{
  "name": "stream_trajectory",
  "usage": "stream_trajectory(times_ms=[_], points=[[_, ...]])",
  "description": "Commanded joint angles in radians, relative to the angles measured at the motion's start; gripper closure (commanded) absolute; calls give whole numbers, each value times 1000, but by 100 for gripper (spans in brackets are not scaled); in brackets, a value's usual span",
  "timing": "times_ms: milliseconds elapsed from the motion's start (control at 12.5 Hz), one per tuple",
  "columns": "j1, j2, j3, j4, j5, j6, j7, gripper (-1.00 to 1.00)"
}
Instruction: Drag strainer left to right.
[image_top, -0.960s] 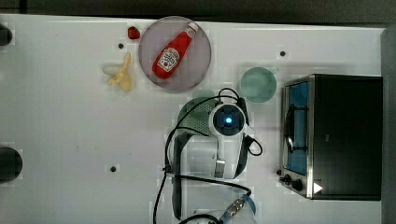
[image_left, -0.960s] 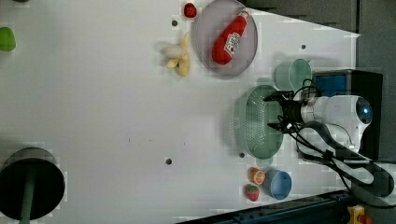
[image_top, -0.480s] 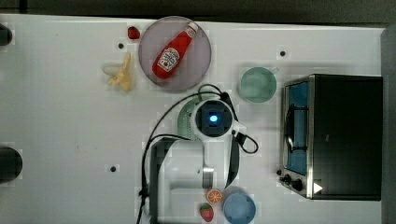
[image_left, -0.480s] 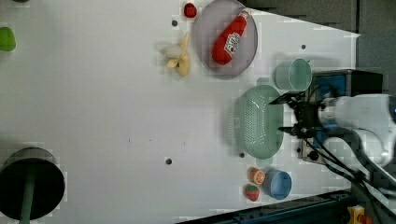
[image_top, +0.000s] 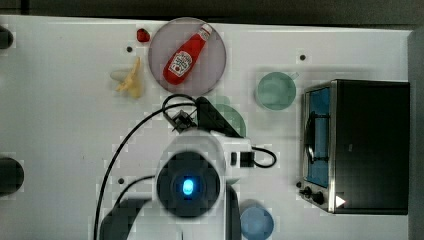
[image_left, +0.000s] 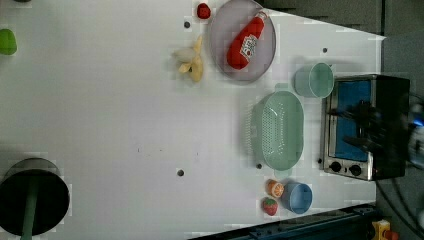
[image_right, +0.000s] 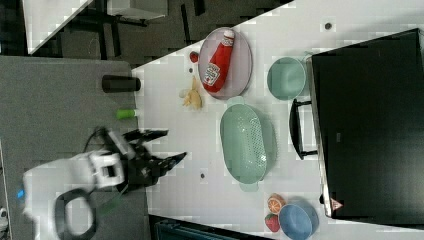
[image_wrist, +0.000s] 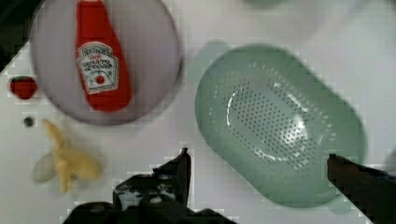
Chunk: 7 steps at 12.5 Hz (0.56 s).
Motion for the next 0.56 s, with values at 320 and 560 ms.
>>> stream_trajectory(times_ms=[320,560], points=[[-21,-186,-43,146,10,-421,-104,-100],[-21,-177,-79,197,11,-450,-201,-100]])
